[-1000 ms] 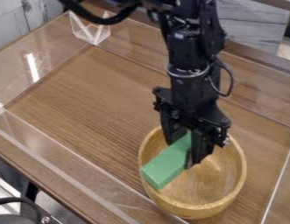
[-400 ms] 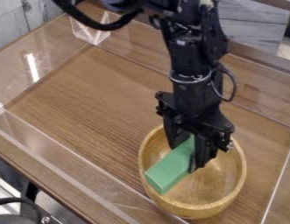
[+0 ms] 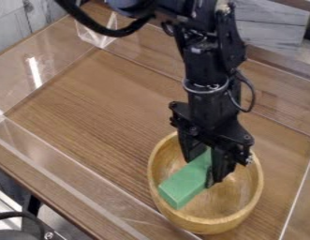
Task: Put the green block in the brown bowl
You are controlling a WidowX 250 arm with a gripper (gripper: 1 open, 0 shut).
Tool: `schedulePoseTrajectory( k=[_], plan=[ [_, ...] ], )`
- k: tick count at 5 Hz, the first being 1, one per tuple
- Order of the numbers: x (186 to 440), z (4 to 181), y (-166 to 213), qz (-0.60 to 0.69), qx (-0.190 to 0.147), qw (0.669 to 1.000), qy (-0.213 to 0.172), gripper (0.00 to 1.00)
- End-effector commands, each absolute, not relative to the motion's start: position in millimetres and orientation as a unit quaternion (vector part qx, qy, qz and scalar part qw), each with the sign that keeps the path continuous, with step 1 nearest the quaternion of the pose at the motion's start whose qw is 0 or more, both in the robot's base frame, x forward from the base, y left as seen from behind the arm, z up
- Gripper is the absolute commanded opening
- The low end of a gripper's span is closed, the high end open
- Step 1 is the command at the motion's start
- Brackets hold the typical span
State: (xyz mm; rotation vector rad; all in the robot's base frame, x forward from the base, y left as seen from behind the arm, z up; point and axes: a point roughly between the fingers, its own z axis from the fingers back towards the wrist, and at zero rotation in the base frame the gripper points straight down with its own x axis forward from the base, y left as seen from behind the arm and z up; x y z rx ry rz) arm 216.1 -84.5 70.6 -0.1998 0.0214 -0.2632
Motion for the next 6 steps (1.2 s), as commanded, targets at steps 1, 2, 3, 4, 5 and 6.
schedulePoseTrajectory(
  k=[1, 2, 3, 4, 5, 6],
  plan=[
    [222, 79.8, -85, -0.133, -0.105, 0.986, -0.005, 0.00],
    [223, 82.1, -83, -0.131, -0.108, 0.985, -0.006, 0.00],
    [225, 84.6, -81, -0.129, -0.111, 0.985, -0.006, 0.00],
    [226, 87.5, -79, -0.126, -0.114, 0.985, -0.007, 1.00],
    [229, 86.1, -75, -0.124, -0.115, 0.985, -0.010, 1.00],
    [232, 84.6, -70, -0.123, -0.116, 0.986, -0.013, 1.00]
  ],
)
